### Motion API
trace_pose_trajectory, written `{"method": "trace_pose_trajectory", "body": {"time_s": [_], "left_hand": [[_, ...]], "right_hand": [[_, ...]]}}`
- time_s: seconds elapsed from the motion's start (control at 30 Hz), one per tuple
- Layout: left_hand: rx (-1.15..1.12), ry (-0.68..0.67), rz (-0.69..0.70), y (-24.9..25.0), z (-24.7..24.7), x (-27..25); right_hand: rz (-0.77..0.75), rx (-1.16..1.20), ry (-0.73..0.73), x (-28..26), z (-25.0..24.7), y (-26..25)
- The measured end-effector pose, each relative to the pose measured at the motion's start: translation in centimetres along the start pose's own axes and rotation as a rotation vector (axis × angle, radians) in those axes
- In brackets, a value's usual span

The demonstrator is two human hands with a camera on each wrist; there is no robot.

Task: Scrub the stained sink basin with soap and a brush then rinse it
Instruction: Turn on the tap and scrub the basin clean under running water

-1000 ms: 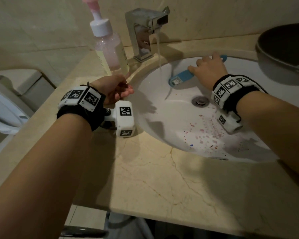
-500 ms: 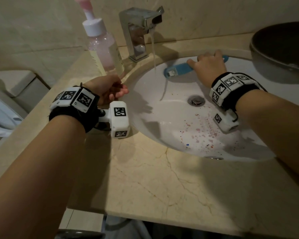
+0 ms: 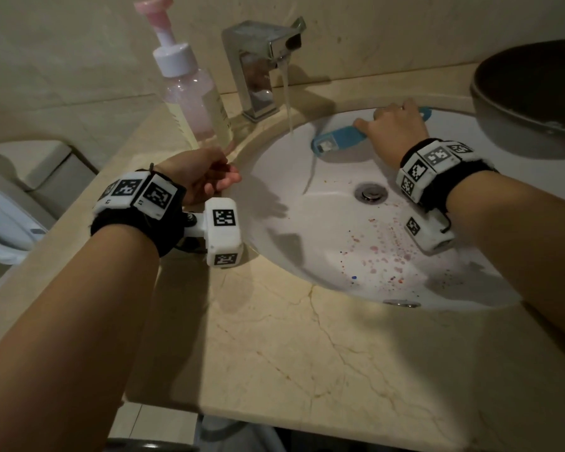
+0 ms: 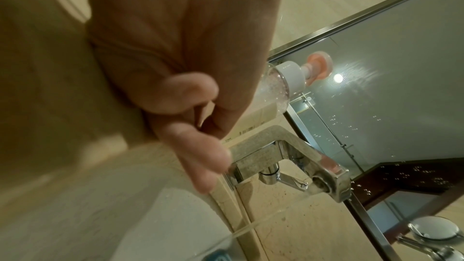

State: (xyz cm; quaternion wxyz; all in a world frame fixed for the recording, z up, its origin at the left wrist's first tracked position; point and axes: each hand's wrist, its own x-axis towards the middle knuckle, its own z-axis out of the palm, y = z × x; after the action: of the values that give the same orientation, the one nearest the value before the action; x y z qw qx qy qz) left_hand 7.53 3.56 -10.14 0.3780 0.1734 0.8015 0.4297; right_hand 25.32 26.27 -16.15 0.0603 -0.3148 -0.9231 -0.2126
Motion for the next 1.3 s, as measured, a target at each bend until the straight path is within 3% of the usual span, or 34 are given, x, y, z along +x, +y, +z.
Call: {"method": "trace_pose_trajectory", "body": {"time_s": [0.13,0.23,0.3,0.4,0.63,0.73,0.83,0.97,1.07,1.17,1.3], "left_hand": [[-0.004,0.004,0.000,0.0,0.0,-0.1],[0.000,0.010,-0.004,0.0,0.0,-0.1],[-0.001,0.013,-0.005,0.0,0.1,-0.1],[-0.002,0.013,-0.005,0.1,0.1,-0.1],[-0.001,0.016,-0.002,0.0,0.1,-0.1],[0.000,0.020,0.006,0.0,0.1,-0.2],[0.001,0.018,0.005,0.0,0.1,-0.3],[0.005,0.020,0.000,0.0,0.1,-0.2],[0.005,0.021,0.005,0.0,0.2,-0.2],[0.000,0.014,0.012,0.0,0.2,-0.3],[-0.012,0.007,0.006,0.0,0.1,-0.3]], "right_hand": [[0.073,0.040,-0.090,-0.3,0.9,0.6],[0.169,-0.039,-0.421,-0.8,1.1,1.3],[0.201,-0.011,-0.525,-0.9,1.1,1.8],[0.162,0.052,-0.548,-0.5,1.9,1.5],[-0.096,0.223,-0.573,0.3,2.9,-3.8],[-0.080,0.207,-0.530,0.3,3.4,-2.2],[0.058,0.151,-0.476,-1.0,3.3,1.0],[0.137,0.248,-0.549,-2.2,2.0,1.7],[0.090,0.274,-0.603,-1.7,2.0,0.2],[-0.052,0.313,-0.658,-0.8,3.6,-3.1],[-0.121,0.320,-0.616,-1.1,2.4,-6.3]]}}
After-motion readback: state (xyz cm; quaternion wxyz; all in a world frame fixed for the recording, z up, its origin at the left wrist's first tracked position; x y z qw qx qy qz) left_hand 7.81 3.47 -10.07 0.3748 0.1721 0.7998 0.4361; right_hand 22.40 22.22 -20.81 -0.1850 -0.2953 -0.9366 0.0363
